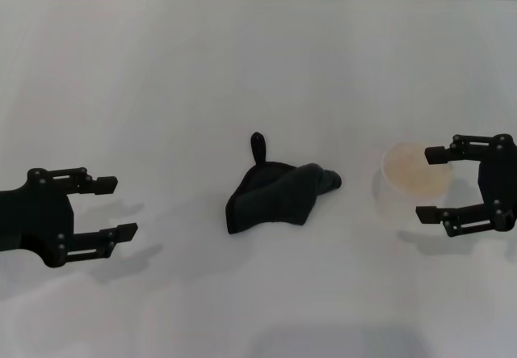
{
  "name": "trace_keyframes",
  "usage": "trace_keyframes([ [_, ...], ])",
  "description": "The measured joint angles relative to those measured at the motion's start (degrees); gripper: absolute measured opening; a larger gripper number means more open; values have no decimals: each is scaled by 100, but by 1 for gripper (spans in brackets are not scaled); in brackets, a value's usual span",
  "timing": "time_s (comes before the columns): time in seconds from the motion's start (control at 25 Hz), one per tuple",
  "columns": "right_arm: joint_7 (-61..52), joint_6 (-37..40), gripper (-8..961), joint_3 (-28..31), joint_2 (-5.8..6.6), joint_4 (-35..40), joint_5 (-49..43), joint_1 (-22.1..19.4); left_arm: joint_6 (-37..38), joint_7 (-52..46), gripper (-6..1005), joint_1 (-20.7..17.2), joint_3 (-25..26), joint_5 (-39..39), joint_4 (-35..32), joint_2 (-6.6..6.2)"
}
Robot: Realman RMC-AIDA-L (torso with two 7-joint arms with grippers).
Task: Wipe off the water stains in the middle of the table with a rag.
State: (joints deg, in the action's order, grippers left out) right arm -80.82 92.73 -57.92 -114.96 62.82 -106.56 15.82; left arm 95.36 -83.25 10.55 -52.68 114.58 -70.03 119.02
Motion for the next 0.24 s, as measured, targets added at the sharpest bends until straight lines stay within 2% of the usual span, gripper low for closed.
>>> trace_keyframes([
  [0.24,59,1,869,0,0,-39,30,-1,0,-24,700,66,-21,-9,62,11],
])
